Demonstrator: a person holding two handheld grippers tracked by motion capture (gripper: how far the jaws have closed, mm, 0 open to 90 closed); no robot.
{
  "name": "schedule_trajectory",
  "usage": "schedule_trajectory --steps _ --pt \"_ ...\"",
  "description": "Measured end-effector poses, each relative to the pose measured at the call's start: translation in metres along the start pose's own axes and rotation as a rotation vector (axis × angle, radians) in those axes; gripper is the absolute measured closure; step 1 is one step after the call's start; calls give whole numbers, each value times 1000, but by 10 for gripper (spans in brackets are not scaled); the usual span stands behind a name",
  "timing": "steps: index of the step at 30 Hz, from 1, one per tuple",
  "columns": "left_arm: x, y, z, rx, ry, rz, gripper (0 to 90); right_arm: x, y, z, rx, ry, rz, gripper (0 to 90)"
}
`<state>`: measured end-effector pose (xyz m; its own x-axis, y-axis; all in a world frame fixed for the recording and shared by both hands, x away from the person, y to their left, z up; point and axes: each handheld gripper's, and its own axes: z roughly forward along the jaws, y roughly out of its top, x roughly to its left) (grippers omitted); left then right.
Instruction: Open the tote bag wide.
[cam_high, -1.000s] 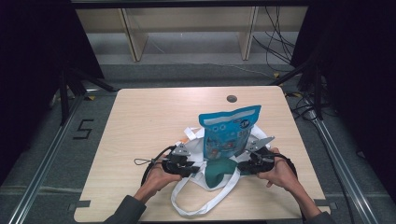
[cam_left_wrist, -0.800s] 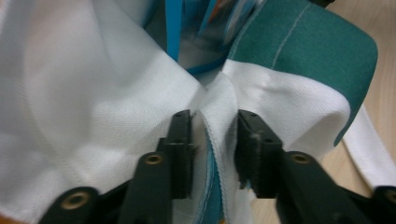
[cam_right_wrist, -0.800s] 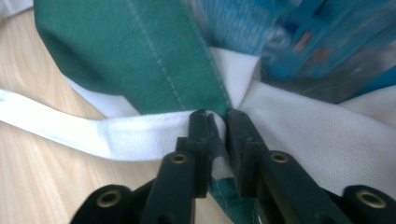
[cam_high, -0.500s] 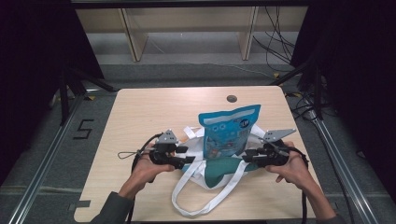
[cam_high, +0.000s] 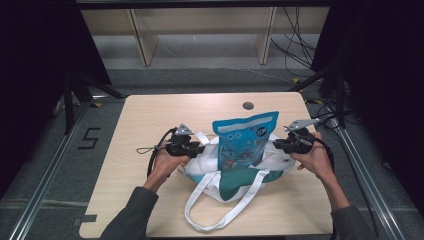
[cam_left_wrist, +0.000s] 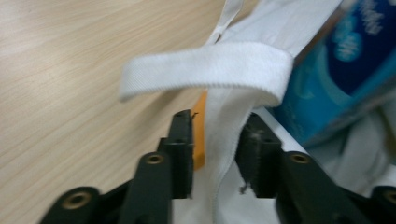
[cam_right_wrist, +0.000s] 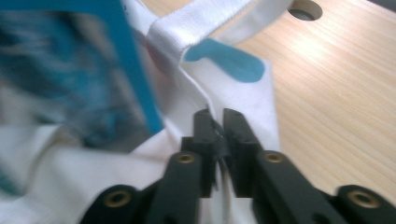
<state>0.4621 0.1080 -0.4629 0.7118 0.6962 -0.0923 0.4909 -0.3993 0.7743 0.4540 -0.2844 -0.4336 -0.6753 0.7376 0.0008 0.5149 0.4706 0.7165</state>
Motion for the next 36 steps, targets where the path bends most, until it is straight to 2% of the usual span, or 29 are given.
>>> schedule_trajectory --steps 1,3,4,5,6,7,9,10,11,14,16,17,18,19,20,22,23,24,25,26,28,30,31,32,33,34,36 --pt "3 -1 6 7 22 10 752 -4 0 5 12 -9 17 871" --pt "9 -3 17 19 18 -9 794 -12 1 16 40 8 46 884" --pt "11 -4 22 27 17 -23 801 -12 -1 23 17 10 84 886" --pt "12 -5 26 34 22 -20 805 -16 -2 28 36 -4 77 887" --pt "15 -6 30 43 16 -17 807 -19 -3 34 30 -4 91 886" --pt "16 -7 33 40 12 -31 808 -23 -4 37 43 1 90 886" --pt "17 -10 38 47 12 -40 808 -27 -8 46 30 -1 102 886" --pt "18 -11 40 54 13 -33 810 -26 -10 49 23 -8 113 886" --pt "18 -13 42 69 7 -21 811 -27 -10 48 47 -2 111 886" --pt "20 -11 44 69 16 -19 803 -28 -11 48 42 -11 85 886" --pt "24 -9 46 67 21 -17 797 -28 -10 48 40 -7 107 886" --pt "25 -8 48 63 31 -22 796 -30 -10 48 57 -10 97 885" --pt "26 -6 50 61 42 -25 796 -29 -10 52 10 -10 116 885" --pt "29 -4 52 68 39 -23 794 -31 -10 54 0 -13 107 885" --pt "30 -2 54 50 61 -28 788 -33 -9 53 17 -19 100 885" --pt "34 1 57 53 65 -34 773 -32 -8 55 11 -31 148 885" --pt "35 2 58 51 67 -35 768 -33 -7 52 39 -27 143 884" --pt "36 3 59 50 64 -49 764 -33 -7 51 32 -21 146 882" --pt "36 3 59 53 57 -48 761 -30 -9 54 -1 -26 178 877" --pt "37 4 59 55 54 -52 757 -30 -8 51 29 -14 185 872" --pt "37 4 55 47 58 -52 739 -31 -10 51 2 0 206 822" --pt "39 5 49 43 41 -63 712 -32 -10 48 -6 6 172 745" --pt "39 5 47 24 46 -89 683 -29 -8 44 6 -4 192 701" --pt "39 5 44 13 55 -106 652 -29 -6 40 6 -1 162 657" --pt "39 5 39 6 58 -129 618 -27 -4 36 26 6 192 616" --pt "39 5 33 -11 63 -145 592 -27 -3 31 -7 7 169 596" --pt "37 4 21 -40 42 -176 534 -27 -2 22 -39 19 182 565"
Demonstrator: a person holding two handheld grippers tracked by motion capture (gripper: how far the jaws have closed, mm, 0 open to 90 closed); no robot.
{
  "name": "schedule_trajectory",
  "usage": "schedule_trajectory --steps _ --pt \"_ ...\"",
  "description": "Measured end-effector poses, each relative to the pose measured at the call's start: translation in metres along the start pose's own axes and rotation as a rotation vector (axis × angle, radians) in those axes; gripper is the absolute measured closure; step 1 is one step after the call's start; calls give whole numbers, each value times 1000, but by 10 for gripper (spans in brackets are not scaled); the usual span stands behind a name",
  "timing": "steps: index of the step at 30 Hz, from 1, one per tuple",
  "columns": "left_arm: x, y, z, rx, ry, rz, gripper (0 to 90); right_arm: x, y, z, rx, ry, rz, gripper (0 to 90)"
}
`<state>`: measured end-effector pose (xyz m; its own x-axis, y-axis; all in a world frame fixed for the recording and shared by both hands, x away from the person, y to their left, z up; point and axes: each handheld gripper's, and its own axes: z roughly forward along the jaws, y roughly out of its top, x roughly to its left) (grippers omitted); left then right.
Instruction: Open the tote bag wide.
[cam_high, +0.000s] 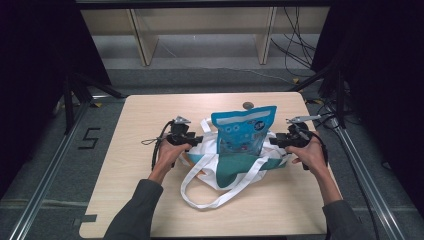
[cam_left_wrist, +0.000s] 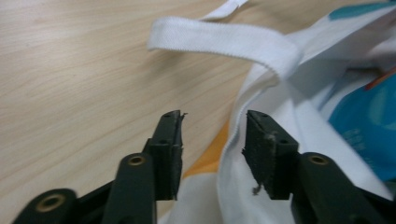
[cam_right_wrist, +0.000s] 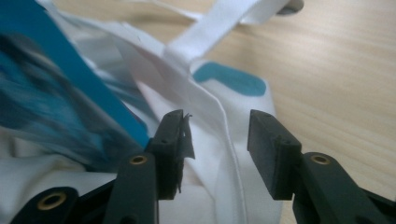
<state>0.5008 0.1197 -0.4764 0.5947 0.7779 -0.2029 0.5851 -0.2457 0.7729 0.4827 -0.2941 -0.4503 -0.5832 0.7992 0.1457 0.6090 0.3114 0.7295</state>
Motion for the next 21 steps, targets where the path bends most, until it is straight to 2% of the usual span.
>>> schedule_trajectory --steps 1,2,4,7,9,10,11,12,13,14,17,18,19,21 --pt "-1 -1 -5 -10 -5 -1 510 2 1 -7 -32 8 12 551" --pt "-2 -1 -12 -4 -6 -3 494 3 1 -12 -33 5 24 544" --pt "-5 -4 -24 -9 20 -1 463 6 1 -26 -66 5 17 531" --pt "-7 -9 -41 6 2 12 434 10 -1 -44 -70 -4 4 517" --pt "-10 -14 -50 22 10 28 409 14 -6 -54 -82 -32 -7 494" --pt "-10 -16 -53 27 8 31 399 15 -8 -57 -87 -15 -7 493" --pt "-11 -18 -57 37 3 22 394 16 -12 -59 -93 -31 -11 486" --pt "-15 -21 -59 27 4 9 385 18 -14 -61 -76 -37 -13 471" --pt "-17 -24 -62 24 7 15 376 19 -17 -64 -81 -36 -29 461" --pt "-18 -25 -64 20 3 29 374 23 -19 -67 -67 -46 14 451" --pt "-25 -33 -69 4 4 46 355 26 -28 -70 -84 -50 2 445" --pt "-27 -34 -70 14 2 65 351 28 -31 -70 -77 -50 12 436" --pt "-29 -37 -72 10 13 76 347 28 -33 -71 -77 -62 -10 427" --pt "-33 -41 -75 12 9 77 336 28 -36 -74 -56 -51 -9 415"
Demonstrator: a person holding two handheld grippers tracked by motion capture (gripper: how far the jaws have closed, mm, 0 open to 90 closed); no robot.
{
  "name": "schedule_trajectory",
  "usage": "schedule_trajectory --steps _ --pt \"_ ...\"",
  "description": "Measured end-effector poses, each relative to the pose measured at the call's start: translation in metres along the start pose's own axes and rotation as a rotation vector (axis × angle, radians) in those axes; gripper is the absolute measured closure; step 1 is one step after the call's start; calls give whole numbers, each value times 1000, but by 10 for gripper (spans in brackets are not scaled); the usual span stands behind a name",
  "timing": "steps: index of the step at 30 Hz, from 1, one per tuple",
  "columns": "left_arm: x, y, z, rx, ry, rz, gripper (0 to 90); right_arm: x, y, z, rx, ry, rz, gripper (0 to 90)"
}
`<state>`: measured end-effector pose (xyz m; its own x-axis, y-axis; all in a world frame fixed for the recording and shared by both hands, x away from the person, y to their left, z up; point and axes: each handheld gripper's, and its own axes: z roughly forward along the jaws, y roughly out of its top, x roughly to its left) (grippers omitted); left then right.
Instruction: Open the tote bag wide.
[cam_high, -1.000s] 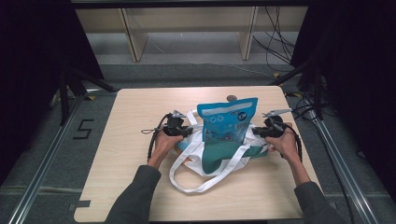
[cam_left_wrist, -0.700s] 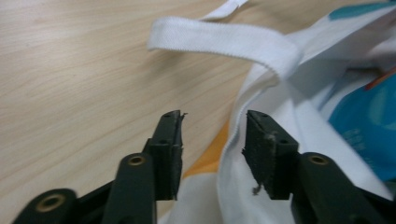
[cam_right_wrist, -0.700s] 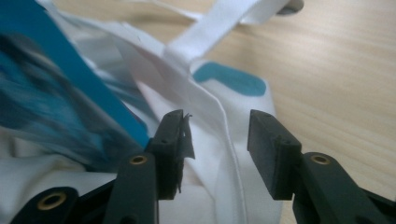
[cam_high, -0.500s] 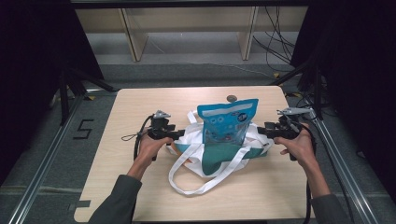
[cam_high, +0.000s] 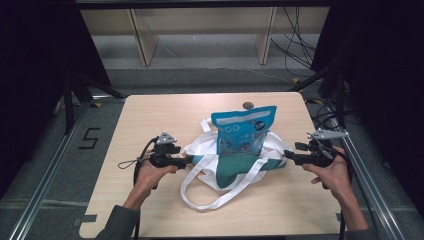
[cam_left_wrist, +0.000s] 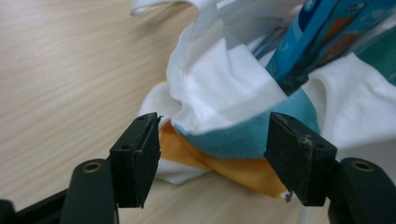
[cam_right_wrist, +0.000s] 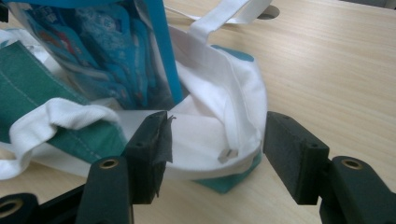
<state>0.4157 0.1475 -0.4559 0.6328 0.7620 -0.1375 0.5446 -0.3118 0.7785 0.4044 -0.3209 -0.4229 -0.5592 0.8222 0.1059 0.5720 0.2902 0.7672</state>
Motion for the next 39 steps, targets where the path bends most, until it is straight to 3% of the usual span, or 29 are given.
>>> schedule_trajectory --steps 1,4,7,8,10,13,14,19,21,27,28,29,30,32,33,34,35,36,38,39 --pt "-2 -1 -1 -3 3 -4 331 1 -3 -2 -14 5 4 408" --pt "-8 -10 -5 17 16 33 316 5 -11 -6 -6 -3 -3 400" --pt "-15 -18 -7 2 18 12 304 7 -19 -7 -19 10 -5 393" --pt "-21 -28 -11 -2 24 6 299 10 -28 -9 11 3 -6 394" --pt "-26 -34 -14 -2 23 22 295 15 -37 -9 -3 26 42 394" --pt "-32 -39 -17 -1 13 24 283 16 -47 -7 13 9 26 393" --pt "-36 -43 -21 -7 13 21 281 22 -55 -7 33 25 58 390" --pt "-51 -57 -35 -23 -17 37 274 27 -64 -10 37 39 23 385" --pt "-55 -64 -39 -38 -33 25 266 31 -69 -12 40 45 17 385" --pt "-60 -79 -46 -19 -11 56 231 42 -84 -11 61 35 9 380" --pt "-60 -81 -47 -20 -24 54 228 42 -85 -10 56 49 -18 379" --pt "-63 -83 -47 -42 -28 23 226 46 -87 -11 62 61 10 378" --pt "-64 -85 -47 -52 -25 18 218 49 -89 -11 66 58 12 377" --pt "-65 -90 -47 -43 -9 26 196 48 -91 -12 71 41 -52 375" --pt "-66 -93 -46 -41 -7 23 164 50 -92 -12 73 46 -51 374" --pt "-66 -95 -46 -28 -1 34 159 54 -94 -12 71 66 -10 374" --pt "-65 -96 -46 -18 -16 46 158 52 -95 -12 79 36 -52 371" --pt "-65 -97 -45 -18 -19 60 159 56 -96 -12 80 57 -17 369" --pt "-63 -98 -43 -1 -26 50 159 55 -99 -11 77 36 -38 369" --pt "-63 -99 -42 1 -12 37 159 57 -100 -11 84 52 -14 367"
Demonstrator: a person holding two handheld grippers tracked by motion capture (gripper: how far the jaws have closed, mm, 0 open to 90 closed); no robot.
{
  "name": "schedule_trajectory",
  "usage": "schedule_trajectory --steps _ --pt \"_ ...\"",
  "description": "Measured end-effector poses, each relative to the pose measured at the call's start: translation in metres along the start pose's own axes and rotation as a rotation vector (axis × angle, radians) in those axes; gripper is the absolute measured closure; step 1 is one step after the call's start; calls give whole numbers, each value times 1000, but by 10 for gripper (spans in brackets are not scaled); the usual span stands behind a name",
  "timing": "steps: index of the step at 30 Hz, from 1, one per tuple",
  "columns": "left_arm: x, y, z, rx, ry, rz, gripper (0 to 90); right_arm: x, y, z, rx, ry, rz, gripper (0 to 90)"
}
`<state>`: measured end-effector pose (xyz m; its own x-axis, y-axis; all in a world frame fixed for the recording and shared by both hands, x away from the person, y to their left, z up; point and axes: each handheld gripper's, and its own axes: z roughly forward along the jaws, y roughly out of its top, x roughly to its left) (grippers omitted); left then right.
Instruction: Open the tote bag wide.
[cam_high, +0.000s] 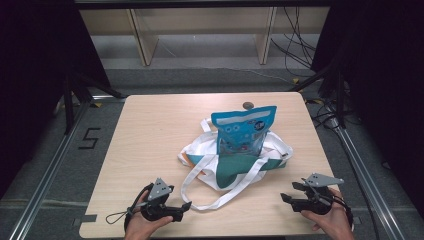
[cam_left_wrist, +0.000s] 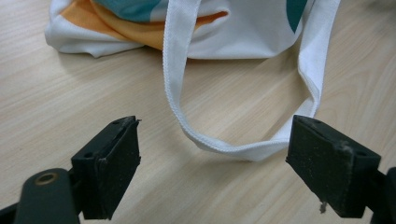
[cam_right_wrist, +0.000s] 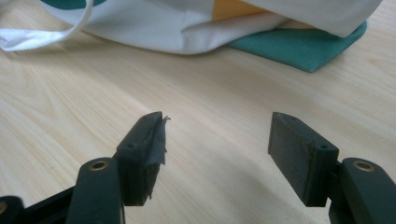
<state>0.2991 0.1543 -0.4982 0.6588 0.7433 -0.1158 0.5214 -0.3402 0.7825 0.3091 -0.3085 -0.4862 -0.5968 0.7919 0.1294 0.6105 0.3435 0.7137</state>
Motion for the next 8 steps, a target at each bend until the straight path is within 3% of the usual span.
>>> schedule_trajectory --steps 1,2,3,4,5,8 --pt "0 0 0 4 -9 1 160 -1 0 0 3 0 -10 367" --pt "2 0 0 3 4 16 159 0 -1 1 -9 3 14 367" --pt "1 0 0 5 -2 -6 159 -4 0 0 -9 -16 -28 367" --pt "1 0 0 1 -4 -4 159 -3 0 0 -10 -12 -10 366" --pt "1 0 0 -8 2 -2 159 -6 0 1 -13 -25 -47 366" --pt "2 0 -1 0 4 -9 159 -6 -1 1 1 -21 -21 363"
